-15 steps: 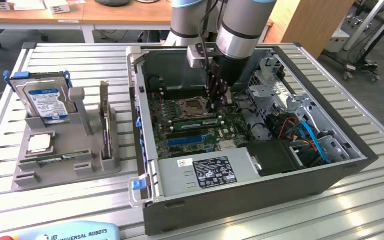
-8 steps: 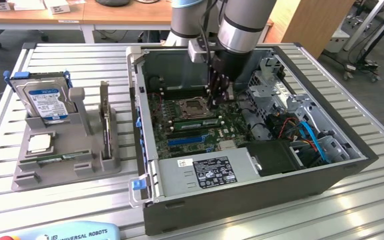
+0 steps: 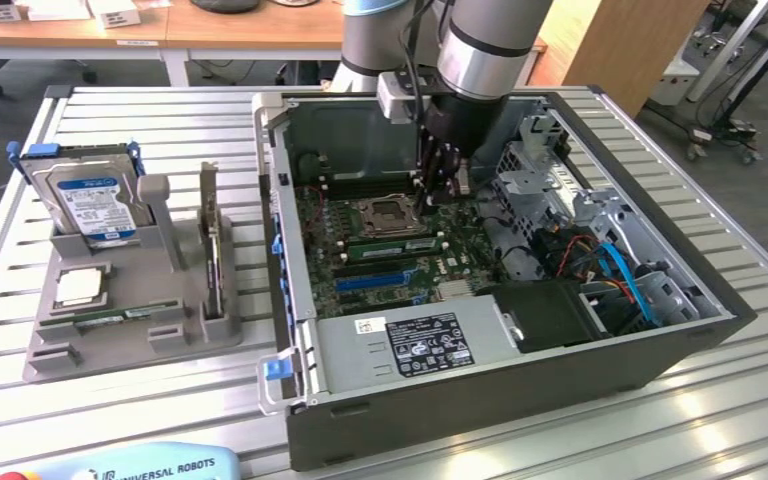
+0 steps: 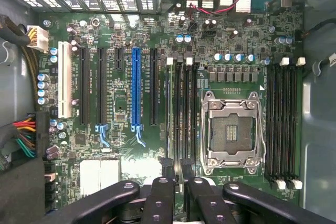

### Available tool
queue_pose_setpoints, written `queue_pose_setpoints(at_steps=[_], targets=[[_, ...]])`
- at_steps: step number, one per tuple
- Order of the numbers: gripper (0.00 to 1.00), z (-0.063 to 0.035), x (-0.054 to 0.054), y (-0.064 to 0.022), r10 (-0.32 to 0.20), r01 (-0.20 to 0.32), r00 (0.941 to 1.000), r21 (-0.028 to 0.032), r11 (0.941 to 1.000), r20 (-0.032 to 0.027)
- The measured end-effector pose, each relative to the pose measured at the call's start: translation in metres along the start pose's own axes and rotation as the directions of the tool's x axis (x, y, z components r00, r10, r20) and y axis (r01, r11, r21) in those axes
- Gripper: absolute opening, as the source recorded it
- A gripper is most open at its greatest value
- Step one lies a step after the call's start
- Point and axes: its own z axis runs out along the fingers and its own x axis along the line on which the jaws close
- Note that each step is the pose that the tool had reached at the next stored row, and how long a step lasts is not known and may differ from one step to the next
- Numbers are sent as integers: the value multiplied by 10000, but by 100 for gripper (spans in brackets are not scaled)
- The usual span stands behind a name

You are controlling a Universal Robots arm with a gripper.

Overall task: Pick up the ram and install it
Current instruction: 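Press down the ram until it locks into place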

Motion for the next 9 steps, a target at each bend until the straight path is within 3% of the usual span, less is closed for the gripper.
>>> queue_pose_setpoints(at_steps=[9], targets=[[19,0,0,0,0,0,10000,0,10000,0]])
